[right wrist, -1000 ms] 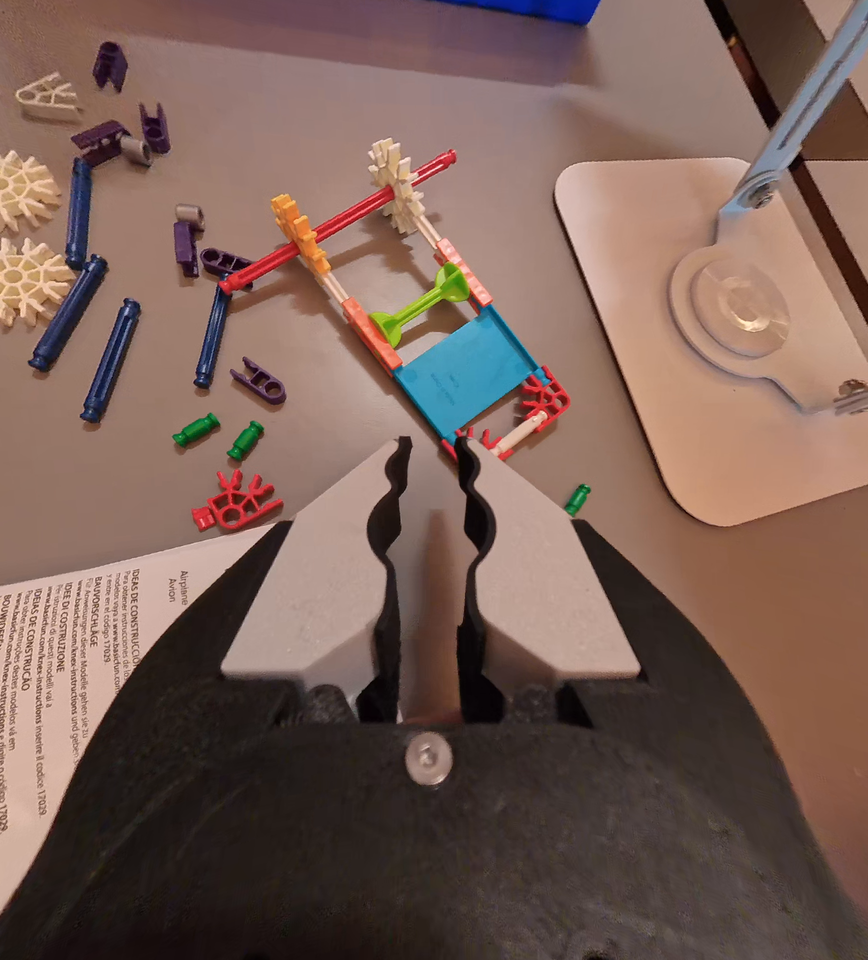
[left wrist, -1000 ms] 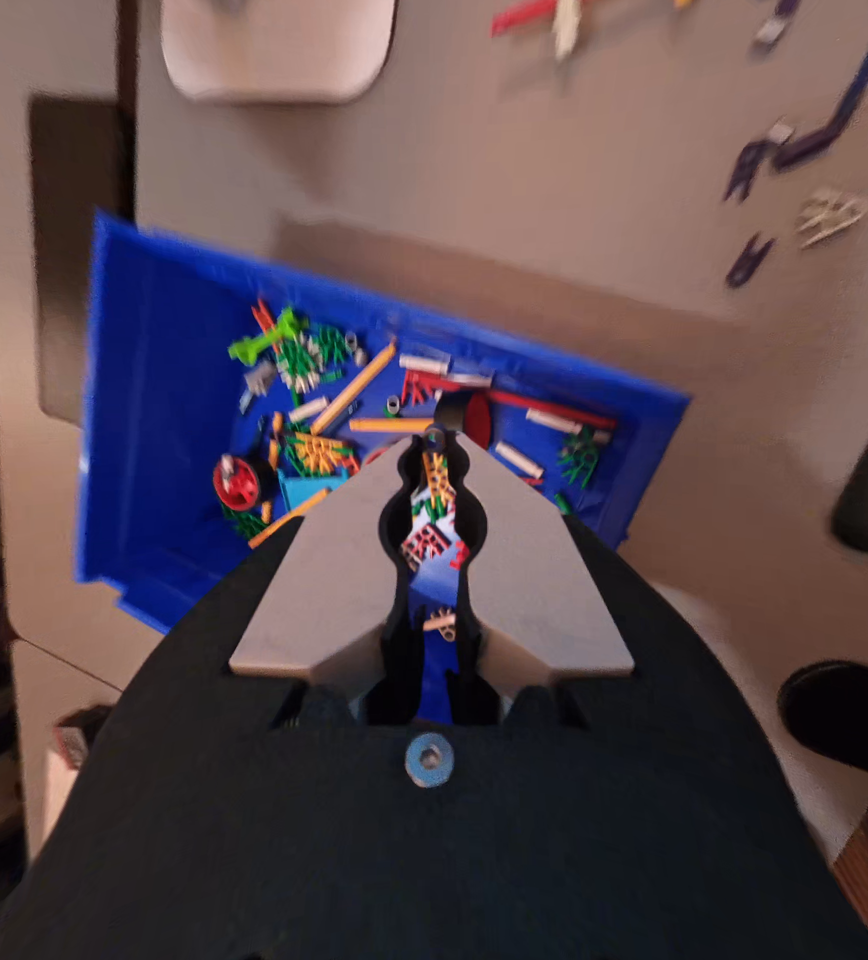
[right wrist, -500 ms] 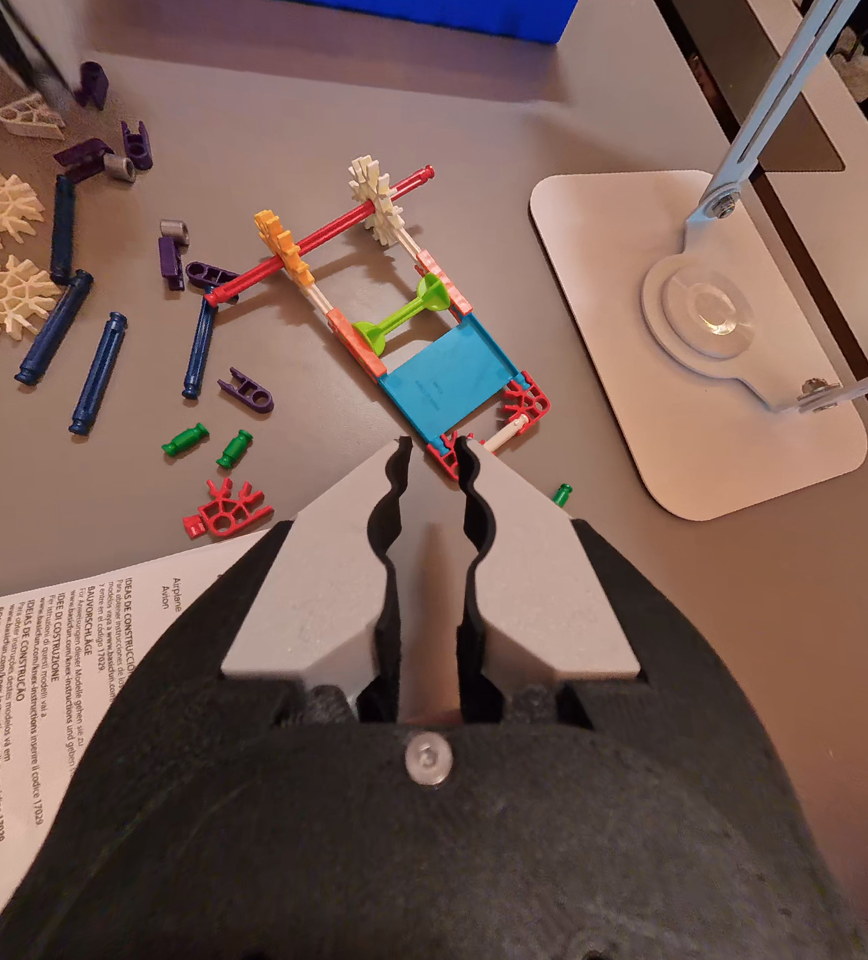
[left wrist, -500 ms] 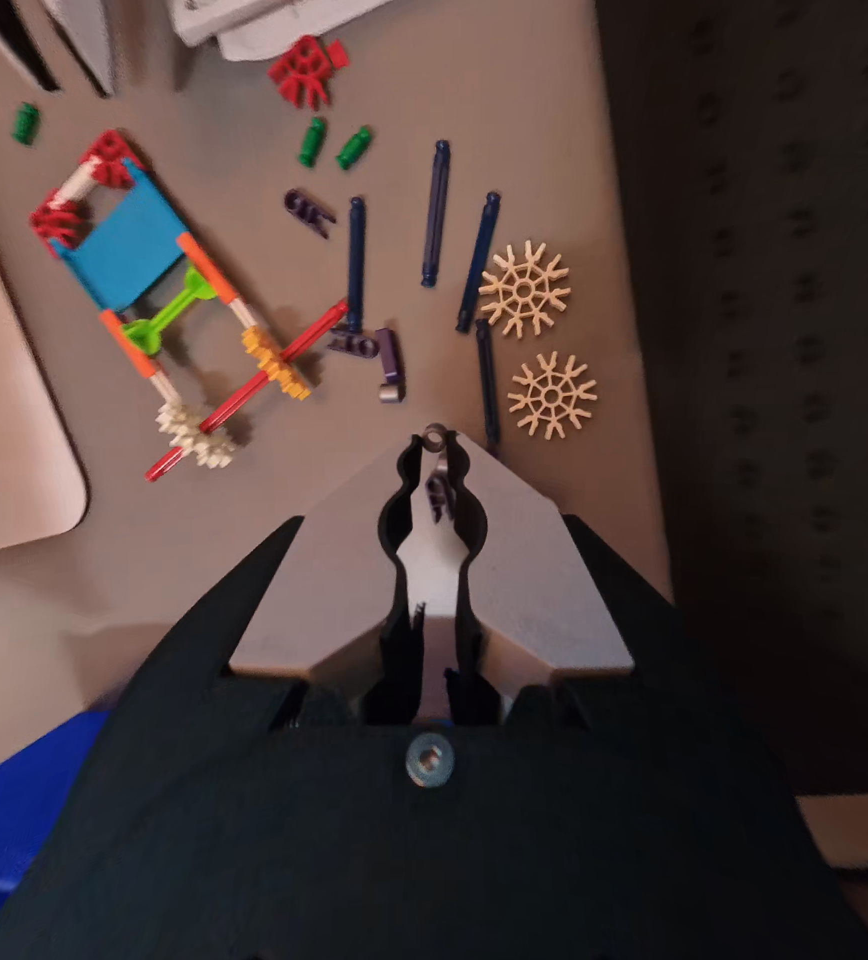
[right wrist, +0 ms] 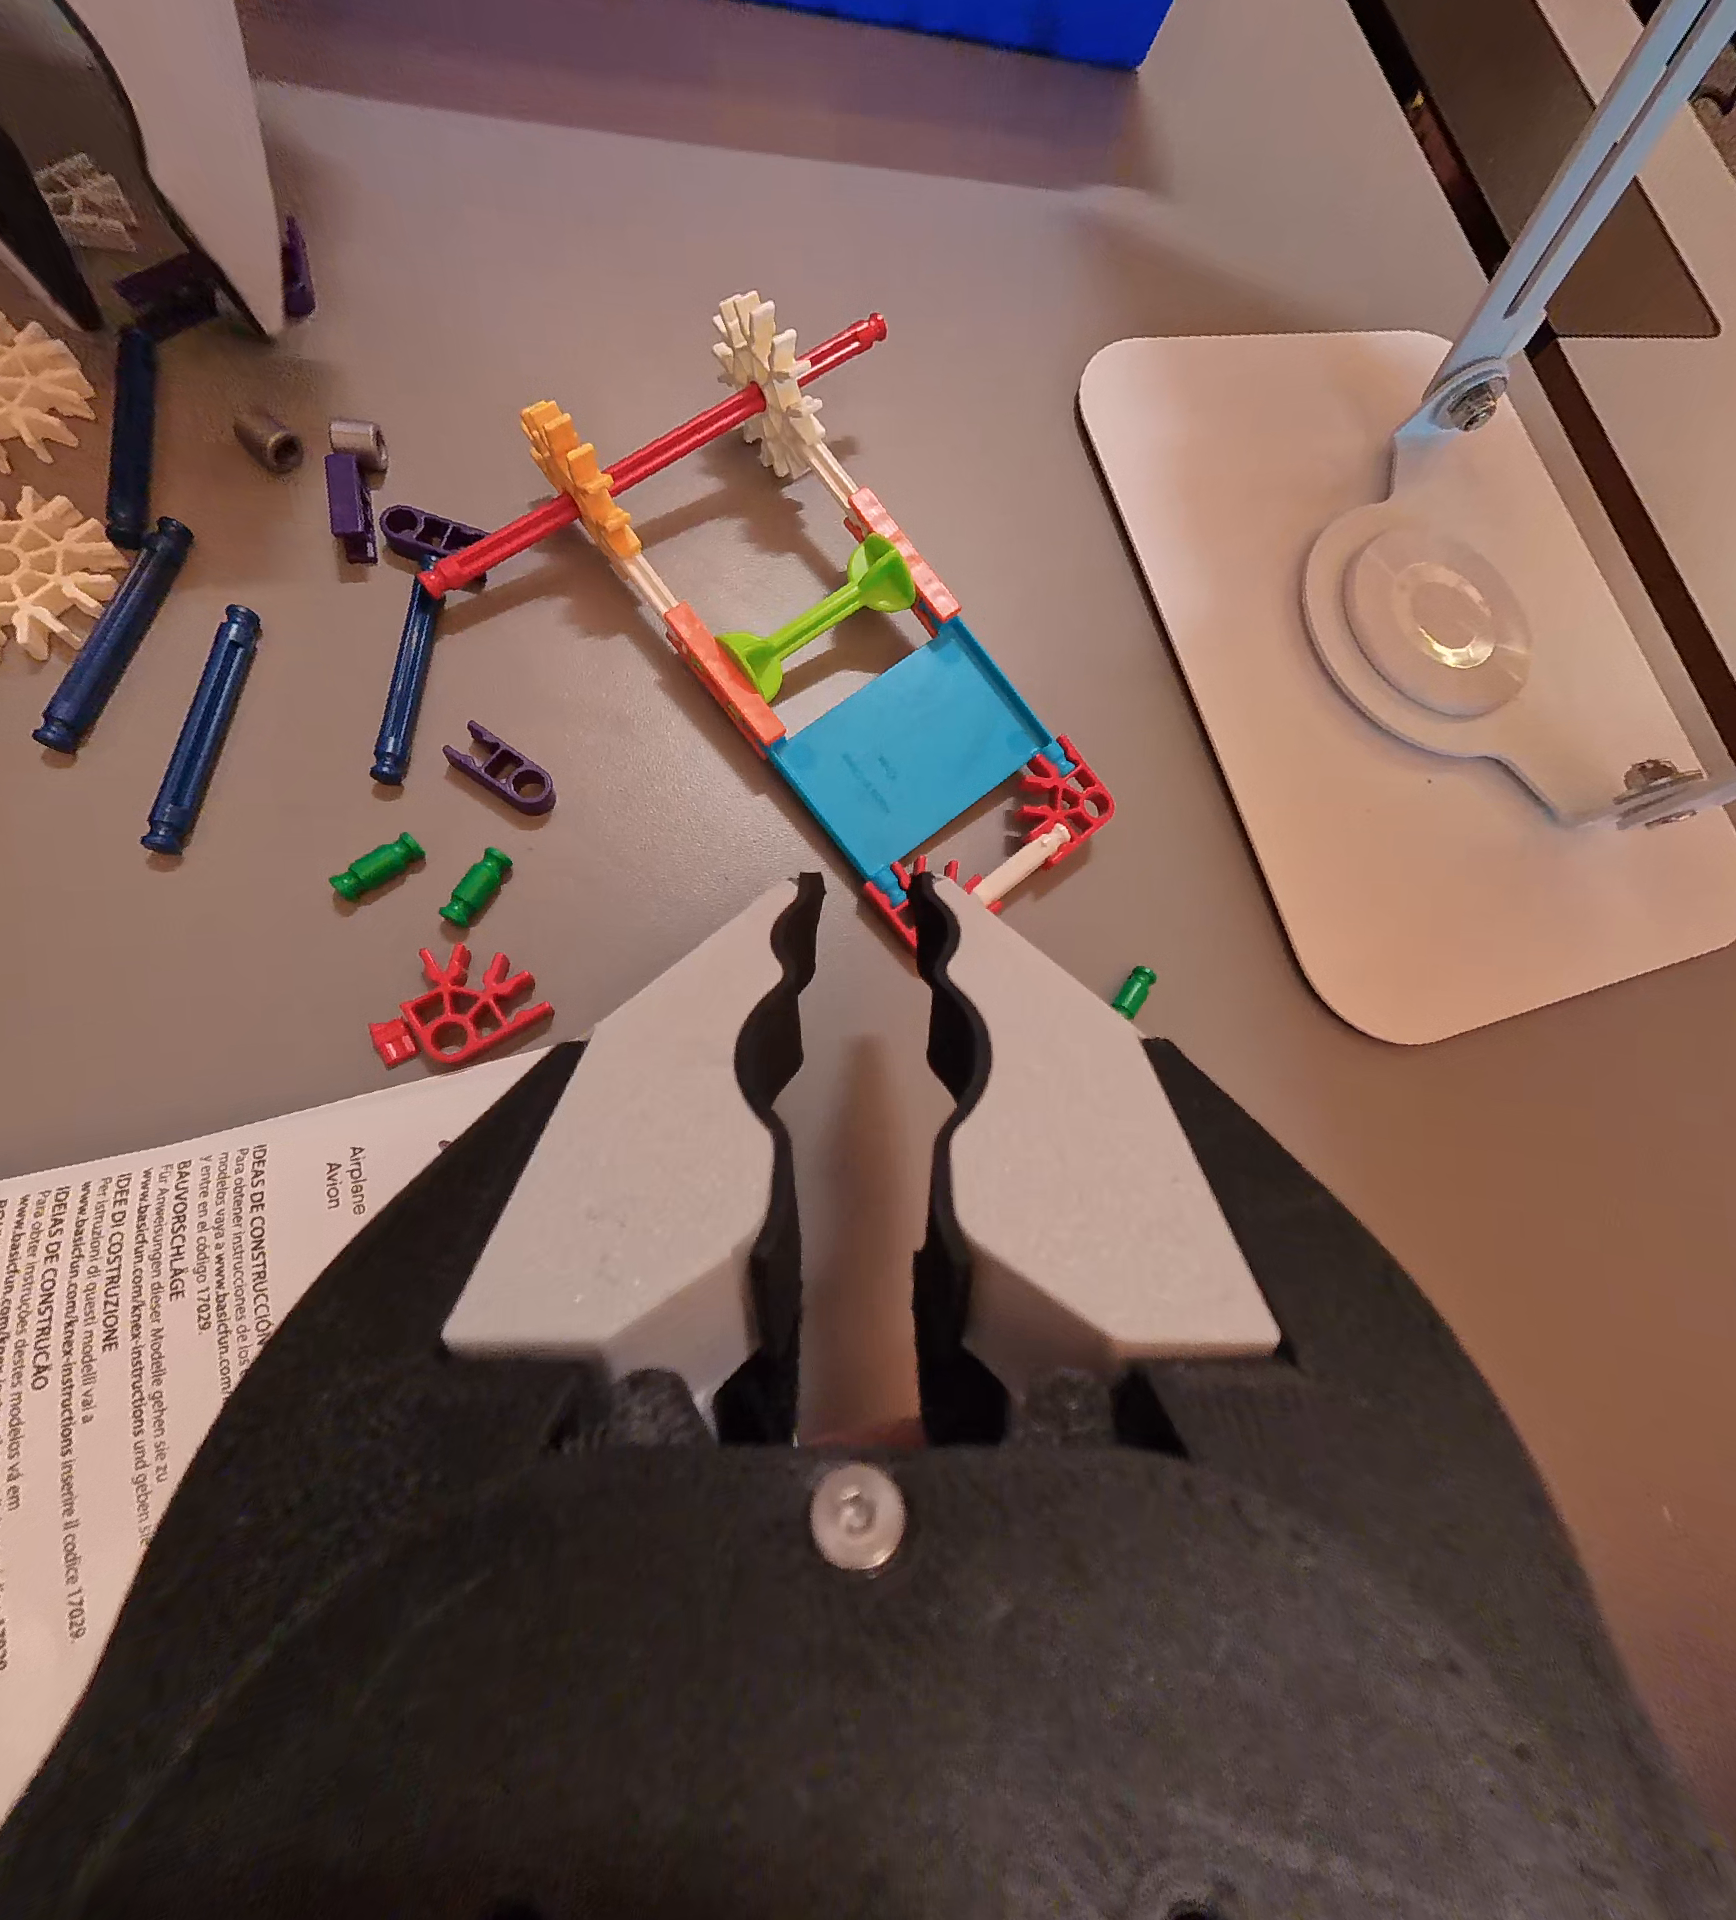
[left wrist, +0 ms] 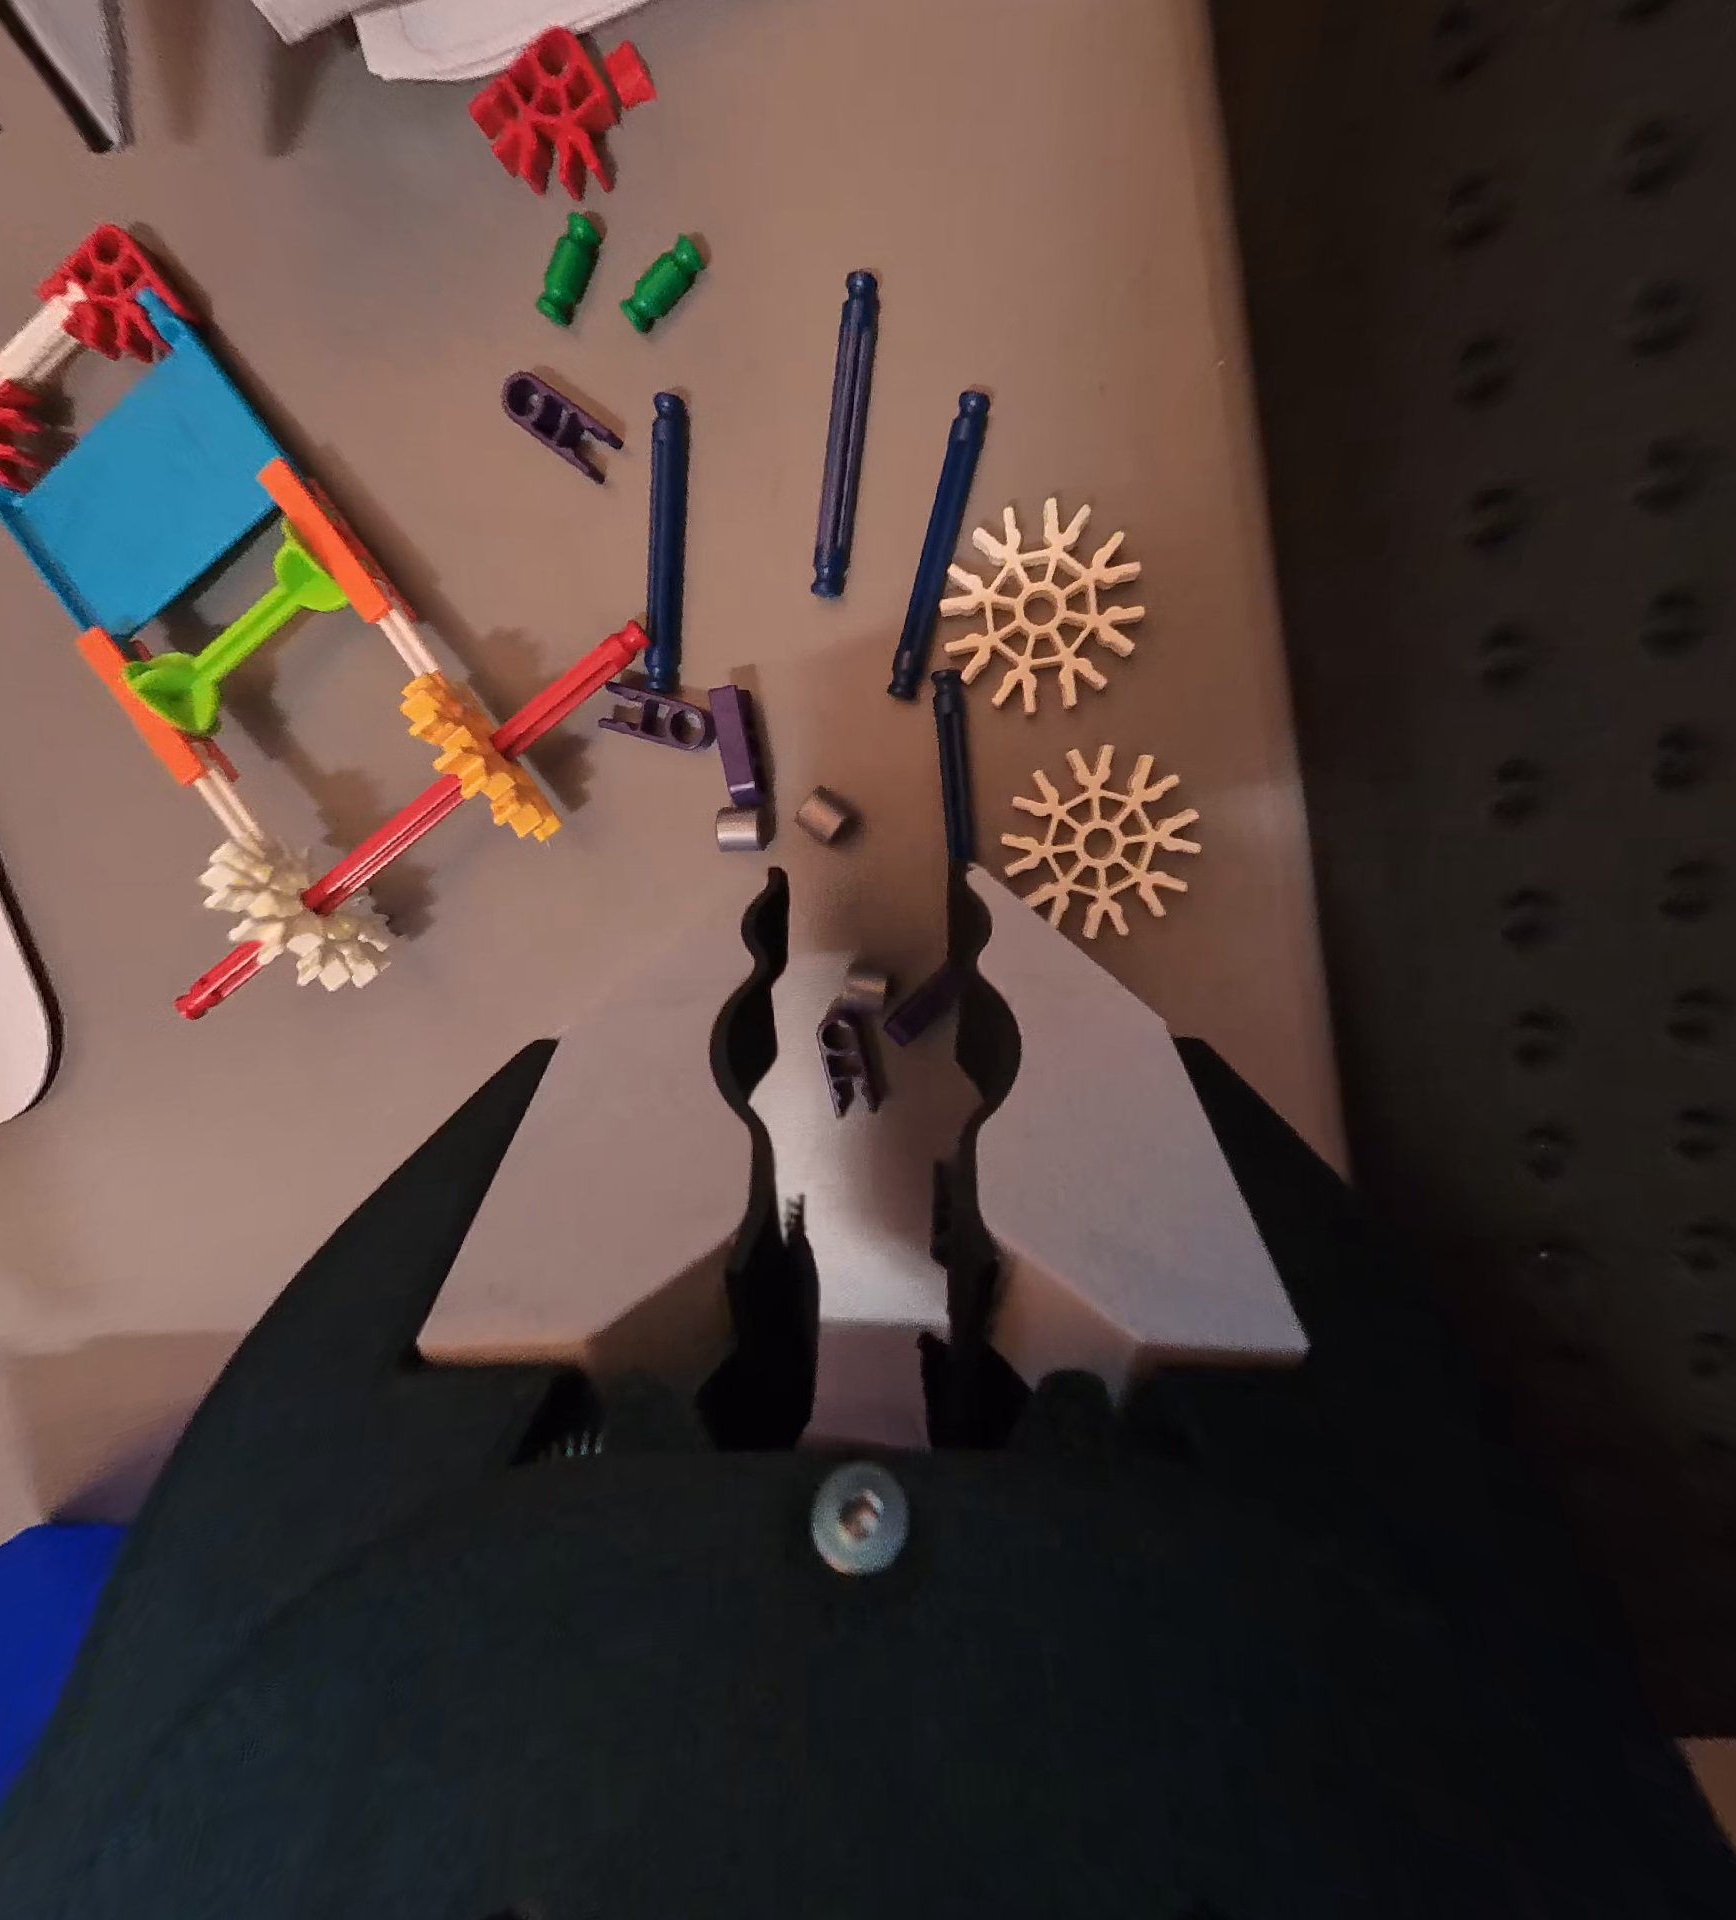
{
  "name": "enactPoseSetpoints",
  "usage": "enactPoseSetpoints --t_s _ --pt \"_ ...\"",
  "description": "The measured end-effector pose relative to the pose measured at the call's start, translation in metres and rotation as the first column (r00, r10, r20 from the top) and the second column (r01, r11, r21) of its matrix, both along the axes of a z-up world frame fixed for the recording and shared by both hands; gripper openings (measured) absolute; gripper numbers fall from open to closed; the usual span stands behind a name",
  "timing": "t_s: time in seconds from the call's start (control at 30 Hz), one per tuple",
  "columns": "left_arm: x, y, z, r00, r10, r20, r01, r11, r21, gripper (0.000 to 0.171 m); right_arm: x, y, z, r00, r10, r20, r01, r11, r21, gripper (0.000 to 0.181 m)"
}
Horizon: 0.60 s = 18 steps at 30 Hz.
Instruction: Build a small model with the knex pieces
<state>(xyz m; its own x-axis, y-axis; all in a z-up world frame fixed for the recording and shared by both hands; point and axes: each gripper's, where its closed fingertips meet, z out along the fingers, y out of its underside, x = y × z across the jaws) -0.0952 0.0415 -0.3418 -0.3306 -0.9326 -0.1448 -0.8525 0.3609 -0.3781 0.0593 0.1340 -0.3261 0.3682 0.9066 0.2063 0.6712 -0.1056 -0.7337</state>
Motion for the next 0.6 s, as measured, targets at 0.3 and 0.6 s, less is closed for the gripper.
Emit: enactPoseSetpoints --t_s 0.3,0.6 --pt "-0.043 0.038 0.085 0.98 0.131 0.147 -0.149 0.981 0.121 0.027 0.002 0.002 -0.002 1.0 -0.006 0.0 0.006 1.0 -0.006 0.016" --pt "-0.128 0.093 0.132 0.932 0.318 0.173 -0.354 0.9 0.255 0.028 0.002 0.003 -0.007 1.0 -0.015 0.002 0.015 1.0 -0.017 0.016"
